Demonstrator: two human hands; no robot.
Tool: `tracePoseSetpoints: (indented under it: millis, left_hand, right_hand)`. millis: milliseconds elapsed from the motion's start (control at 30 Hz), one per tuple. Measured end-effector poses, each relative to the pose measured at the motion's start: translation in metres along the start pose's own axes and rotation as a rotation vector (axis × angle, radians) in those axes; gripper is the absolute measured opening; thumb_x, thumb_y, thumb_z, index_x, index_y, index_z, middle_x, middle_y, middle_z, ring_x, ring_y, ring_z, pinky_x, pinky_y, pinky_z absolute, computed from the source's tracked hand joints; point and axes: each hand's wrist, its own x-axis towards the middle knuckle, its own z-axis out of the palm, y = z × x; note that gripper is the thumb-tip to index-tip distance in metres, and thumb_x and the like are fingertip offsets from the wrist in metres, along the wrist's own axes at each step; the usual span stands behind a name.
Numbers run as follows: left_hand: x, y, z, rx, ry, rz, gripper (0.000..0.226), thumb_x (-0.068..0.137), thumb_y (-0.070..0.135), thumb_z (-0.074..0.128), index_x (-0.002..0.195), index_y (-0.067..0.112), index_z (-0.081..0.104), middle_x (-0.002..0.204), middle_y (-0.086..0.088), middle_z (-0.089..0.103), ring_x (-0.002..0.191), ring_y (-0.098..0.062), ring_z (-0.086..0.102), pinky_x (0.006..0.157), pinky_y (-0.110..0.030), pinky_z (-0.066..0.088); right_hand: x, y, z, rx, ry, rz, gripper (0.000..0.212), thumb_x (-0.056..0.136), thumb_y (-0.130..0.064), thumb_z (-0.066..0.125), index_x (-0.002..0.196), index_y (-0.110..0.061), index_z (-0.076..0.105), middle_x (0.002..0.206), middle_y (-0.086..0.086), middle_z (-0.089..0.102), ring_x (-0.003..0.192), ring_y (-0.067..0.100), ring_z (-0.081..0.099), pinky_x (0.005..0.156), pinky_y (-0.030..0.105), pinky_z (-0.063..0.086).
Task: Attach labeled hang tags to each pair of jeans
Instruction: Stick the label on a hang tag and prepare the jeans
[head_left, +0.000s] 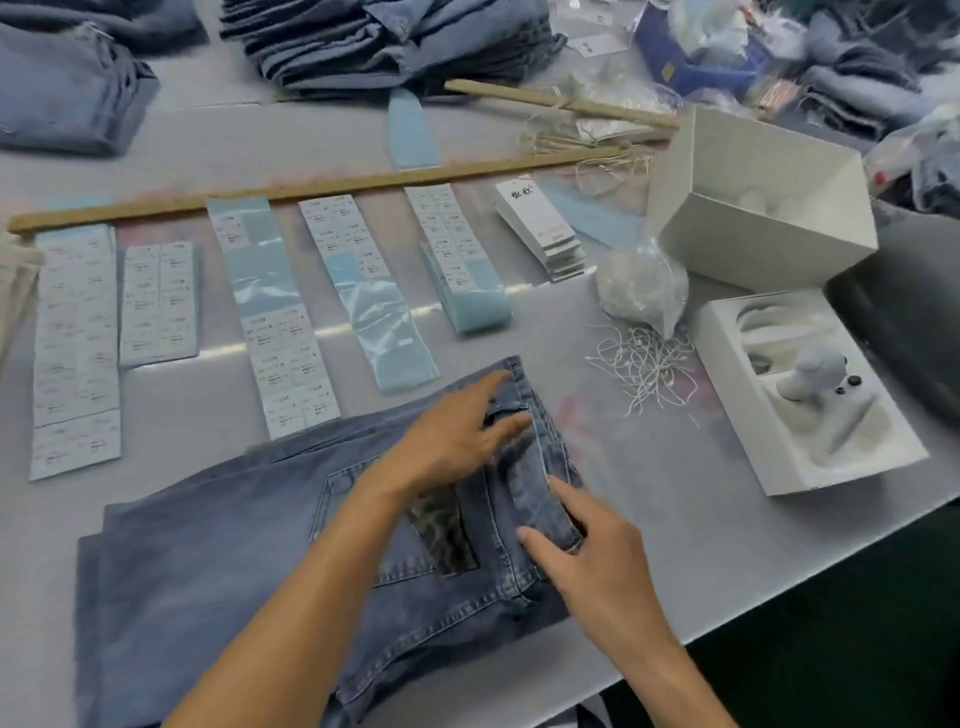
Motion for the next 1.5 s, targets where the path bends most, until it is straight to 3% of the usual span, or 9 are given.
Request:
tracePoseSetpoints:
  millis: [100, 200, 400, 533, 767, 967, 1167, 1300, 1500]
  left_hand:
    - [-0.01, 0.004, -0.024, -0.04, -0.071, 0.012, 0.062, 0.084, 0.087, 0.035, 0.123, 0.046, 0.06, 0.122, 0.013, 0.069, 0.109, -0.004, 0.064, 0.096, -0.033, 0.05]
    - [-0.049, -0.007, -0.042, -0.098, -0.128, -0.011, 0.066, 0.068, 0.1, 0.038, 0.114, 0.057, 0.06, 0.101, 0.025, 0.069, 0.09, 0.008, 0.064, 0.084, -0.027, 0.052]
    - [-0.086, 0.006, -0.033, 0.322, -0.323, 0.04, 0.077, 0.078, 0.075, 0.065, 0.145, 0.048, 0.041, 0.138, 0.027, 0.049, 0.125, 0.002, 0.047, 0.105, -0.028, 0.043]
    - [-0.07, 0.023, -0.01, 0.535, -0.151, 0.11, 0.027, 0.094, 0.046, 0.052, 0.119, 0.038, 0.06, 0.113, 0.01, 0.07, 0.106, -0.019, 0.063, 0.083, -0.037, 0.053]
    - [-0.048, -0.007, -0.009, -0.212, -0.103, -0.148, 0.013, 0.098, 0.028, 0.066, 0.093, 0.026, 0.077, 0.075, 0.006, 0.073, 0.069, -0.011, 0.063, 0.074, -0.034, 0.049]
    - [-0.057, -0.017, -0.01, -0.537, -0.2, -0.137, 0.008, 0.102, 0.026, 0.06, 0.106, 0.023, 0.066, 0.082, -0.013, 0.072, 0.069, -0.024, 0.063, 0.064, -0.034, 0.053]
    - [-0.07, -0.015, -0.013, -0.595, -0.137, -0.091, 0.01, 0.101, 0.008, 0.06, 0.099, 0.015, 0.067, 0.09, -0.028, 0.068, 0.074, -0.029, 0.059, 0.071, -0.041, 0.049]
    - [-0.081, -0.02, -0.006, -0.643, -0.065, -0.102, 0.029, 0.096, -0.011, 0.053, 0.09, 0.004, 0.077, 0.092, -0.014, 0.076, 0.091, -0.031, 0.071, 0.087, -0.035, 0.054]
    - [-0.095, -0.024, -0.003, -0.572, -0.048, -0.091, 0.026, 0.079, 0.024, 0.086, 0.104, 0.028, 0.079, 0.102, 0.005, 0.077, 0.094, -0.009, 0.072, 0.081, -0.016, 0.052]
  right_hand:
    - [-0.025, -0.004, 0.002, -0.145, -0.023, -0.355, 0.028, 0.082, -0.017, 0.075, 0.109, -0.022, 0.071, 0.101, -0.019, 0.057, 0.093, 0.01, 0.057, 0.084, 0.034, 0.051]
    - [-0.04, 0.003, 0.008, -0.343, -0.012, -0.575, 0.031, 0.074, -0.011, 0.072, 0.104, -0.022, 0.075, 0.11, -0.003, 0.067, 0.098, 0.022, 0.064, 0.091, 0.039, 0.048]
    - [-0.048, -0.003, 0.018, -0.391, -0.035, -0.67, 0.026, 0.09, -0.037, 0.059, 0.099, -0.023, 0.079, 0.107, -0.005, 0.072, 0.098, 0.017, 0.069, 0.094, 0.033, 0.048]
    - [-0.049, -0.007, 0.019, -0.365, -0.023, -0.66, 0.027, 0.095, -0.034, 0.056, 0.099, -0.02, 0.079, 0.105, -0.005, 0.073, 0.096, 0.017, 0.07, 0.087, 0.03, 0.054]
    - [-0.044, -0.006, 0.019, -0.017, 0.131, -0.29, 0.015, 0.095, -0.019, 0.068, 0.11, -0.022, 0.071, 0.104, -0.015, 0.064, 0.089, 0.003, 0.063, 0.078, 0.022, 0.053]
    - [-0.011, -0.013, 0.023, -0.028, 0.109, -0.093, 0.04, 0.084, -0.037, 0.079, 0.121, -0.037, 0.064, 0.1, -0.022, 0.055, 0.077, 0.003, 0.062, 0.07, 0.017, 0.05]
    - [-0.001, -0.017, 0.032, 0.122, 0.168, -0.256, 0.017, 0.086, -0.009, 0.076, 0.093, -0.022, 0.068, 0.095, -0.016, 0.062, 0.09, 0.009, 0.062, 0.072, 0.027, 0.051]
    - [-0.016, -0.005, 0.043, 0.083, 0.288, -0.455, 0.015, 0.088, 0.007, 0.066, 0.091, -0.007, 0.071, 0.097, -0.002, 0.067, 0.091, 0.019, 0.063, 0.077, 0.036, 0.052]
    - [-0.034, 0.007, 0.055, 0.051, 0.429, -0.533, 0.012, 0.09, 0.007, 0.069, 0.097, 0.0, 0.077, 0.1, 0.005, 0.074, 0.092, 0.024, 0.067, 0.079, 0.036, 0.055]
